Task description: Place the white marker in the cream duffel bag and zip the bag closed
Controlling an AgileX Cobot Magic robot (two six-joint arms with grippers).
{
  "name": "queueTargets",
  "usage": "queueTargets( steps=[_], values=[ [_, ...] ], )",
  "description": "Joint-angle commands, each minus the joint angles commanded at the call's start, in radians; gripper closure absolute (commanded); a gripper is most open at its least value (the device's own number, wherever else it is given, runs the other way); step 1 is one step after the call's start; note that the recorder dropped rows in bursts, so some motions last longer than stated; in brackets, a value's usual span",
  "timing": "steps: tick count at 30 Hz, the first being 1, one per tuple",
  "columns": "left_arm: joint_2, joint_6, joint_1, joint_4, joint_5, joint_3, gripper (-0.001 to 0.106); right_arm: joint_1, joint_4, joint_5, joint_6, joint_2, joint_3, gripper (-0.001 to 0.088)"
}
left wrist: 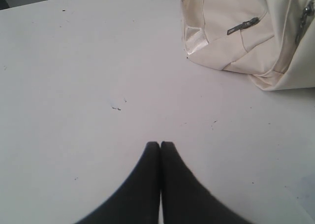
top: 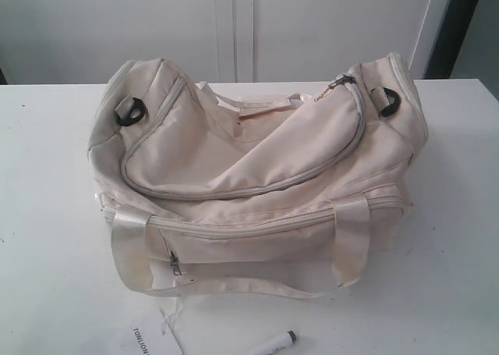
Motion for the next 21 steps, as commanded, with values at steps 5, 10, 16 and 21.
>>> queueTargets(
  steps=[5,10,16,21],
  values=[
    [0.000,0.000,0.000,0.000,0.000,0.000,0.105,0.000,0.000,0.011,0.000,0.001,0.000,0.0868],
    [0.000,0.000,0.000,0.000,0.000,0.000,0.105,0.000,0.013,0.011,0.037,0.003,0.000,0.0868],
    [0.000,0.000,0.000,0.000,0.000,0.000,0.105,0.000,0.069,0.075,0.037,0.055,-0.070,0.0868],
    [0.000,0.000,0.000,0.000,0.000,0.000,0.105,0.000,0.079,0.129,0.035,0.129,-0.154,0.0868]
  ],
)
